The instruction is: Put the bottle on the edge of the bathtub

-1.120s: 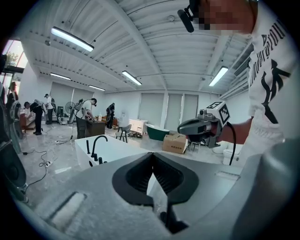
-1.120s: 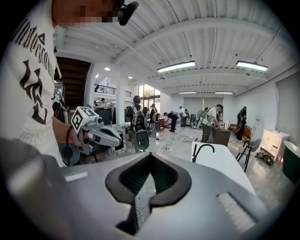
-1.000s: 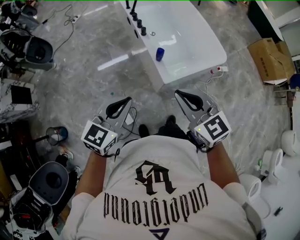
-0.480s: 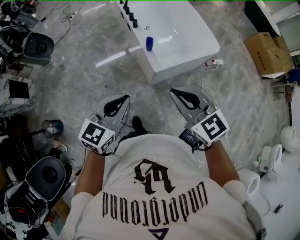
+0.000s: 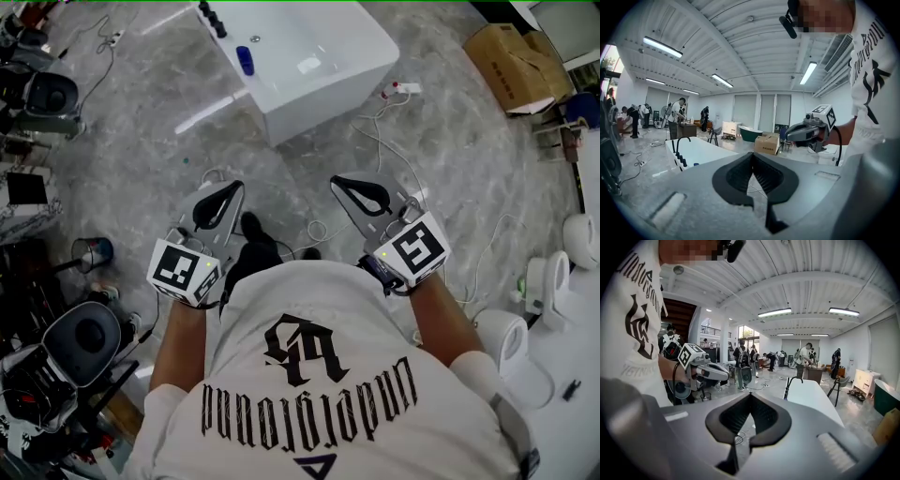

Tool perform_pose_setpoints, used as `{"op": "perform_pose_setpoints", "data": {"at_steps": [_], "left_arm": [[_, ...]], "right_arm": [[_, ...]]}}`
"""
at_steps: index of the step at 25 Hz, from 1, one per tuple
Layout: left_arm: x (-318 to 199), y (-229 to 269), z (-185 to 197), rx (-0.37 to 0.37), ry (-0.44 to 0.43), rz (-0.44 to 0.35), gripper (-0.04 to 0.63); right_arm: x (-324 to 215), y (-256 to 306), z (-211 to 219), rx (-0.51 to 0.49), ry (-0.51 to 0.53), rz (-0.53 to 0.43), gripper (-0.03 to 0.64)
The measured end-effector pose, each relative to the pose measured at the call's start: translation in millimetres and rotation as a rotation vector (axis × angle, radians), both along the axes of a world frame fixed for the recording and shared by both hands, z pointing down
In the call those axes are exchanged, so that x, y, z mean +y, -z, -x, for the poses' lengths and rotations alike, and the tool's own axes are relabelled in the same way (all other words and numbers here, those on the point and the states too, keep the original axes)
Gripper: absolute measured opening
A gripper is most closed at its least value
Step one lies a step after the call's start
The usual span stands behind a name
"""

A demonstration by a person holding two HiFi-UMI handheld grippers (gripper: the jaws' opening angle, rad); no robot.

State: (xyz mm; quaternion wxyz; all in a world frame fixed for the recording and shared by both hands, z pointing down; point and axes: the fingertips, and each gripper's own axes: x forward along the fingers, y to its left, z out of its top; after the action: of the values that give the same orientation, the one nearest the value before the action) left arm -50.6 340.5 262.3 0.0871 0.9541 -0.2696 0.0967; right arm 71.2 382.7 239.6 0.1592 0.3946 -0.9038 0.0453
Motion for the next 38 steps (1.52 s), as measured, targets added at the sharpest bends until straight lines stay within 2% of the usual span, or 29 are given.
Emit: {"op": "perform_pose_setpoints", "data": {"at_steps": [5, 10, 14, 24, 31, 38], "left_arm": [[60, -2, -51, -0.017, -0.035, 0.006, 0.006], [111, -3, -67, -0.027, -0.020, 0.001, 0.006], [132, -6, -71, -0.034, 0.001, 0.018, 0.006], [144, 3, -63, -0.043, 0.047, 0.013, 0.006], [138, 8, -52, -0.041, 0.053, 0.001, 0.006], [138, 19, -39, -0.025, 0.097, -0.001, 0.006]], "right_arm": [[56, 0, -46, -0.018, -0.009, -0.010, 0.002], [105, -3, -61, -0.028, 0.002, -0.035, 0.002], [125, -7, -68, -0.031, 0.012, -0.024, 0.002], [135, -5, -67, -0.045, 0.037, -0.028, 0.002], [132, 1, -52, -0.057, 0.049, -0.037, 0.002], [134, 3, -36, -0.046, 0.083, -0.043, 0.002]]}}
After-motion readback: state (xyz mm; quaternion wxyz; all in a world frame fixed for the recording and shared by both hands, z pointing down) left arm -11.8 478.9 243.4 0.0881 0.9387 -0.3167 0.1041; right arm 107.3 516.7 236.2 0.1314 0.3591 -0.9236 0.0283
